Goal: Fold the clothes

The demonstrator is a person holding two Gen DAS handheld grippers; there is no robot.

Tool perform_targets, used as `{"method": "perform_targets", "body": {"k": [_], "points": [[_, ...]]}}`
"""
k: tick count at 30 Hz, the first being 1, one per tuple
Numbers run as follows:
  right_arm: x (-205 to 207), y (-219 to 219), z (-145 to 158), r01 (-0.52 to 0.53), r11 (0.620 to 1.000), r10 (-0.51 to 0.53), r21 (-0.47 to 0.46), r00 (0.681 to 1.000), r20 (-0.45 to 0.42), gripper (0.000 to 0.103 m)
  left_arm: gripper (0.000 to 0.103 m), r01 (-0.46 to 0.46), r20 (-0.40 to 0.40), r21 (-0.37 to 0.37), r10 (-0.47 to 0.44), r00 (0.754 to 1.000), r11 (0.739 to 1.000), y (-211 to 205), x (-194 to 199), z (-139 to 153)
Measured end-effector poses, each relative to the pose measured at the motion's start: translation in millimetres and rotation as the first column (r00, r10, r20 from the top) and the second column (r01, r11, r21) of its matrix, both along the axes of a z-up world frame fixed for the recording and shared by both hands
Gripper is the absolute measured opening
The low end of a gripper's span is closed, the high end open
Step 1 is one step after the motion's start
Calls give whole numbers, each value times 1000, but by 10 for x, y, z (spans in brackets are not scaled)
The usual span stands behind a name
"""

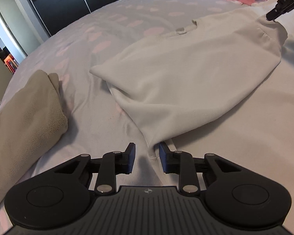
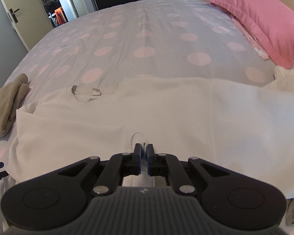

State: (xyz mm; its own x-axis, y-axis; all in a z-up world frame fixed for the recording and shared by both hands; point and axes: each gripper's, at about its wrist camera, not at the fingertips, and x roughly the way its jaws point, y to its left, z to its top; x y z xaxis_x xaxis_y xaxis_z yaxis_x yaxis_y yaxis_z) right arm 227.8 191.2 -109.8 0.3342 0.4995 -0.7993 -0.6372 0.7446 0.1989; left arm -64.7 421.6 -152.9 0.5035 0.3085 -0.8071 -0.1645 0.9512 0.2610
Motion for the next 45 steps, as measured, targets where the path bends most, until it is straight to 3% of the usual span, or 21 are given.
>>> {"method": "perform_targets", "body": {"k": [1, 3, 6, 9, 12, 14, 16, 18, 22, 26, 30, 34, 39, 42, 43, 45], "points": [[9, -32, -38, 9, 1000, -9, 10, 1000, -10, 15, 25, 0, 2, 5, 0, 1000, 1000, -18, 14, -16], [28, -107, -100, 30, 999, -29, 24, 999, -21, 35, 25, 7, -4, -7, -7, 1000, 1000, -58, 61, -50], [83, -242, -152, 70, 997, -69, 27, 997, -21, 40, 25, 14, -27, 34, -13, 1000, 999, -113, 113, -103], [198, -408, -209, 110, 993, -109, 34, 993, -35, 53, 25, -22, -20, 19, 22, 1000, 1000, -66, 123, -102], [327, -531, -381, 146, 988, -138, 54, 983, -121, 55, 23, -50, -23, 24, 51, 998, 998, -41, 133, -116], [378, -579, -529, 175, 981, -155, 85, 967, -204, 54, 20, -60, -22, 30, 60, 998, 998, -69, 146, -125], [352, -570, -633, 200, 971, -161, 132, 952, -262, 43, 13, -68, -22, 36, 69, 997, 997, -97, 160, -133], [298, -498, -676, 203, 966, -152, 158, 946, -287, 9, 8, -64, -32, 55, 66, 997, 996, -135, 176, -122], [239, -293, -373, 176, 961, -124, 214, 964, -237, 7, 4, -114, 2, 94, 115, 993, 989, -78, 122, 28], [186, -158, 172, 128, 934, -82, 334, 986, -148, 6, 3, -239, 64, 58, 235, 970, 969, 135, -102, 143], [128, -289, -27, 135, 953, -87, 270, 979, -184, 6, 4, -341, 86, -16, 341, 936, 940, 300, -279, 105], [69, -420, -225, 139, 969, -93, 206, 971, -219, 5, 4, -317, 31, 31, 316, 948, 948, 230, -225, -94], [-5, -583, -473, 140, 982, -104, 124, 960, -261, 5, 4, -285, -13, 2, 285, 958, 958, 254, -209, -132], [-49, -682, -622, 139, 988, -112, 74, 952, -286, 8, 13, -257, -46, -43, 255, 966, 965, 305, -247, -65], [-57, -714, -651, 138, 989, -115, 60, 950, -289, 11, 20, -258, -60, -62, 254, 965, 964, 328, -270, -26], [-30, -773, -571, 136, 989, -118, 49, 957, -264, 15, 23, -261, -89, -94, 253, 963, 961, 373, -328, 56]]}}
